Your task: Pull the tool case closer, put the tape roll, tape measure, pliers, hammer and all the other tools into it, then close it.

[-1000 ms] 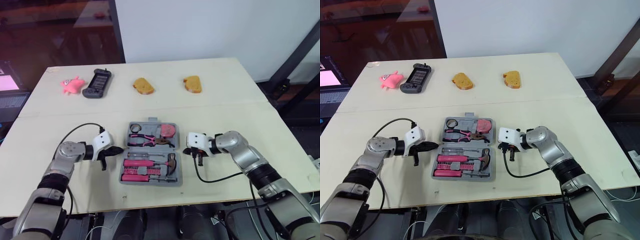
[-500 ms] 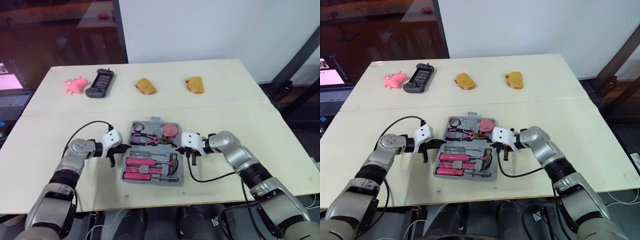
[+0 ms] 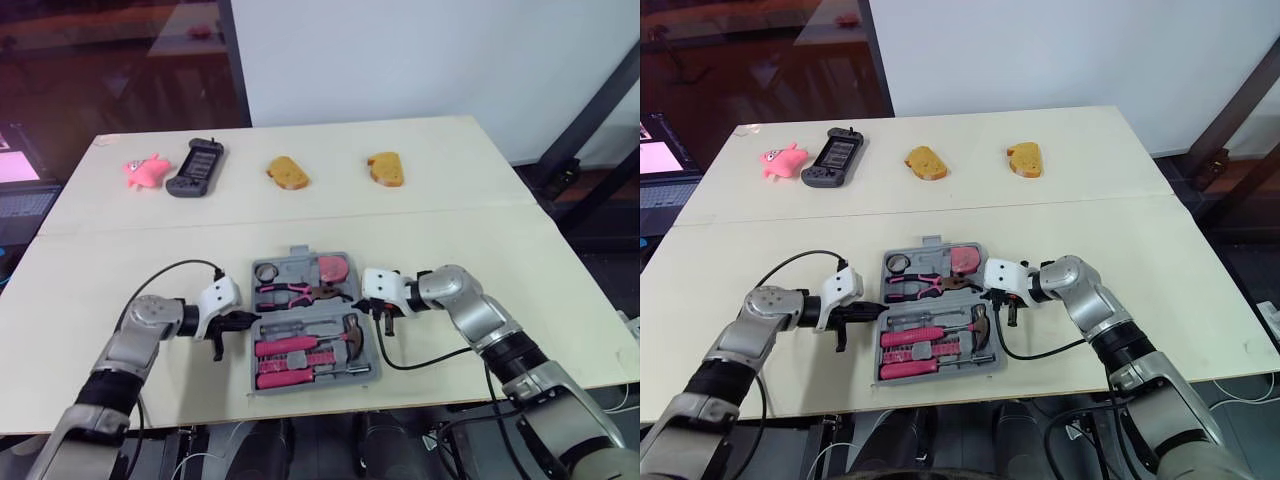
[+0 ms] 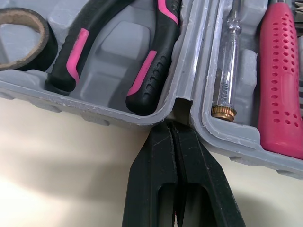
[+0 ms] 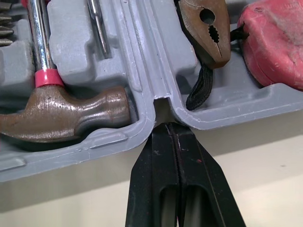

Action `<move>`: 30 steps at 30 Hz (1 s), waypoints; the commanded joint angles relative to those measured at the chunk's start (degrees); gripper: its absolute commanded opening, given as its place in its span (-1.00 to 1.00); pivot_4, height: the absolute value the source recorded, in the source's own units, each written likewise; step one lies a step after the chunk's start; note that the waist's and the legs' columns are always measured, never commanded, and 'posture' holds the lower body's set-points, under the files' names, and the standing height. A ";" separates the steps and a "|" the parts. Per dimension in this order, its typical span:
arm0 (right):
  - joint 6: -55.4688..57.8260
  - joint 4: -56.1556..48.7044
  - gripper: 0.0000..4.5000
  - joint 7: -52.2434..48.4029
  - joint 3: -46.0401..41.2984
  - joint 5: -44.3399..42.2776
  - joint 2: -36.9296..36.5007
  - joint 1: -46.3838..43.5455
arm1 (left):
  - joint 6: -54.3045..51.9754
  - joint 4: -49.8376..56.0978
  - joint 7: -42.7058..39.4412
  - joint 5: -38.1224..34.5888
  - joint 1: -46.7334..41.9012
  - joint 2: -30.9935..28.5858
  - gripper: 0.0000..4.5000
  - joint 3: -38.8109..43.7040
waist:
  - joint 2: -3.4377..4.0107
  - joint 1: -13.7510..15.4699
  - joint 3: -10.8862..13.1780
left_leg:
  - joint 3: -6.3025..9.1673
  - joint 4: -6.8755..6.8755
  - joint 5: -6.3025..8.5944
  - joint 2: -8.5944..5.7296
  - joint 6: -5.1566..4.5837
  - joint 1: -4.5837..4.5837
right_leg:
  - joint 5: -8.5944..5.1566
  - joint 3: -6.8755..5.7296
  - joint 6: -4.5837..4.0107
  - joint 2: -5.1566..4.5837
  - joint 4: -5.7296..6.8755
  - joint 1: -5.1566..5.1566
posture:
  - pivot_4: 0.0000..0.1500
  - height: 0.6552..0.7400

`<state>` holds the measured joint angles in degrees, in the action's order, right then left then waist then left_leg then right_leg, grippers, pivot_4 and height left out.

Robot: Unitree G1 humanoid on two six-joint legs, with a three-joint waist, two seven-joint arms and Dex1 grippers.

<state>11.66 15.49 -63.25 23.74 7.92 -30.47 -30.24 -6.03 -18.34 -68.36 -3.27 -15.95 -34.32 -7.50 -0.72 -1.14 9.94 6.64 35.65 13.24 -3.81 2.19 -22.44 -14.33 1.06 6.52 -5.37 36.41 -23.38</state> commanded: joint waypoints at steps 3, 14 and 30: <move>2.05 -7.39 -1.00 -1.81 1.07 -2.01 1.77 1.71 | -3.40 6.66 1.81 -2.29 4.01 1.15 -0.98 -0.38 | 0.00 0.02 0.00 | 0.00 0.01 0.00 0.02 0.00 0.00 | 0.00 0.00 0.00 0.00 0.00 0.00 | 1.00 1.00; 7.42 -13.52 -1.00 -1.99 1.46 -2.28 1.87 4.96 | -6.61 14.48 4.56 -3.32 10.54 -0.77 -0.98 1.16 | 0.01 -0.12 -0.01 | -0.06 -0.05 0.01 0.27 0.00 0.01 | 0.00 0.02 -0.01 0.04 -0.03 -0.04 | 1.00 1.00; 9.60 -16.01 -1.00 -2.09 1.73 -2.11 1.13 6.83 | -6.25 14.52 7.19 -3.22 10.97 0.44 -0.98 0.53 | 0.02 0.42 -0.02 | -0.06 0.00 0.01 0.28 0.00 0.03 | 0.00 -0.01 -0.02 0.04 -0.09 0.04 | 1.00 1.00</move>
<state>22.09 3.10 -63.92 23.67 7.89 -30.91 -23.34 -12.27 -4.81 -61.05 -5.70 -4.58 -35.09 -4.77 -0.69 -0.73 9.93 6.57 35.66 13.25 -3.53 2.19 -22.41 -14.33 1.05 6.50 -5.33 36.32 -23.33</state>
